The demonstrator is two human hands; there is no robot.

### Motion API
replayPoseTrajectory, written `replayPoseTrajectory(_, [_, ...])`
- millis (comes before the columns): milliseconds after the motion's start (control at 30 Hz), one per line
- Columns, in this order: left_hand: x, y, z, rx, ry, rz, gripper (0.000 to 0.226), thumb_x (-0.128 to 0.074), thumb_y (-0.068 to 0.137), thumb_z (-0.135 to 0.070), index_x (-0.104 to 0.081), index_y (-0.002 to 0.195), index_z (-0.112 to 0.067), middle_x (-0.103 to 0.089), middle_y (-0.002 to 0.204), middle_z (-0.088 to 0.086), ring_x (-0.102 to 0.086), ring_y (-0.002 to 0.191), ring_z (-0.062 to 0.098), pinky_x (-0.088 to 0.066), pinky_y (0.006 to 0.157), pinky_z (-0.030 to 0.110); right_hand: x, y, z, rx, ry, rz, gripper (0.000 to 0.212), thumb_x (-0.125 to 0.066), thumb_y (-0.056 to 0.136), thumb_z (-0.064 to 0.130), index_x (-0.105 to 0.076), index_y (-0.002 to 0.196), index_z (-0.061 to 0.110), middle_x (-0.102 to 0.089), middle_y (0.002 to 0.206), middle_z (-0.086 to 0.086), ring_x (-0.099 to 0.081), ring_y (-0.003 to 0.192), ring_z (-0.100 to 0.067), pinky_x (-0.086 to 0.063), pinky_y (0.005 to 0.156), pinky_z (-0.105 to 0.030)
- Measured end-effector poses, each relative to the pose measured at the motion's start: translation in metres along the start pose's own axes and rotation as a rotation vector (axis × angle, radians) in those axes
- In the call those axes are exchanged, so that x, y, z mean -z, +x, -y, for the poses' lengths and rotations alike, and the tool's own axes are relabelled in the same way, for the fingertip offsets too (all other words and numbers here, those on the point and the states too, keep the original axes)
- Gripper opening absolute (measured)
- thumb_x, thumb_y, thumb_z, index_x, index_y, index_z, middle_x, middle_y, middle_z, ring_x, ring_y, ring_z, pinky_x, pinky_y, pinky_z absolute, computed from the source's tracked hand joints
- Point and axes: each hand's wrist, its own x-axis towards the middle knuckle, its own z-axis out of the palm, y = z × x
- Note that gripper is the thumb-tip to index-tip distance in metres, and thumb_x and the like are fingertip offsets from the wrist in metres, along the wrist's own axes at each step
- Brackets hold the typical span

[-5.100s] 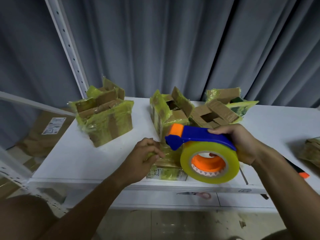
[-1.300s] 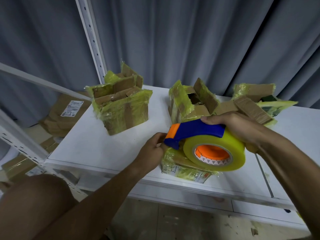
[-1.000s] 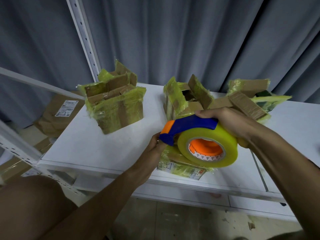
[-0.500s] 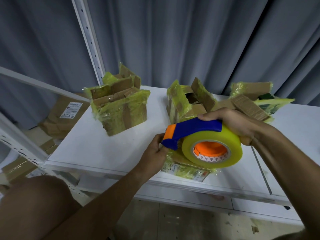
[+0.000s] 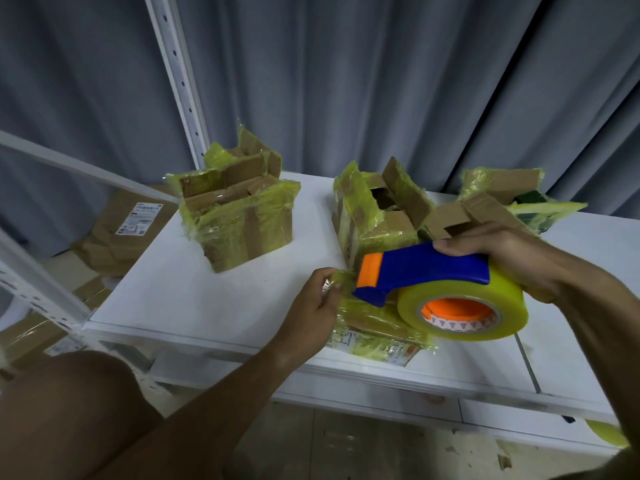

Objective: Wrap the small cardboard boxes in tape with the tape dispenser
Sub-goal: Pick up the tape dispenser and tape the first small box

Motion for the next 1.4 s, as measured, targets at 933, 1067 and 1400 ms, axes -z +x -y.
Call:
replayPoseTrajectory(933, [-0.015,0.007,-0.001,0.002,0.233,-0.178,0.031,-0.057,0.098,-0.029,-0.055,0.128,-0.025,-0.061,0.117,-0.010,-0.056,0.109,0.008,-0.043,0.084,0.016,0.012,-0.028,-0.024,-0.028,-0.120,-0.032,0.053,-0.084,0.061,0.059,-0.080,0.085,0.012,-0.078,0.086,-0.012,-0.073,0.087,-0.037,-0.055,0.087,-0.047])
replayPoseTrajectory(1067, [-0.013,0.005,0.002,-0.228,0.508,-0.219,0.048,-0.050,0.102,-0.031,-0.040,0.146,-0.017,-0.040,0.151,0.003,-0.035,0.140,0.016,-0.029,0.113,0.029,0.004,-0.027,-0.035,-0.011,-0.072,-0.147,0.061,-0.077,0.068,0.056,-0.075,0.092,0.000,-0.075,0.089,-0.018,-0.071,0.090,-0.038,-0.049,0.077,-0.042])
replayPoseTrajectory(1400, [-0.018,-0.015,0.011,-0.746,1.047,0.056,0.064,-0.037,0.101,-0.052,-0.046,0.142,-0.004,-0.050,0.144,0.012,-0.044,0.136,0.026,-0.032,0.116,0.044,0.006,-0.026,-0.041,-0.032,-0.036,-0.162,0.045,-0.073,0.080,0.050,-0.079,0.096,0.009,-0.079,0.083,-0.004,-0.076,0.079,-0.025,-0.058,0.088,-0.047])
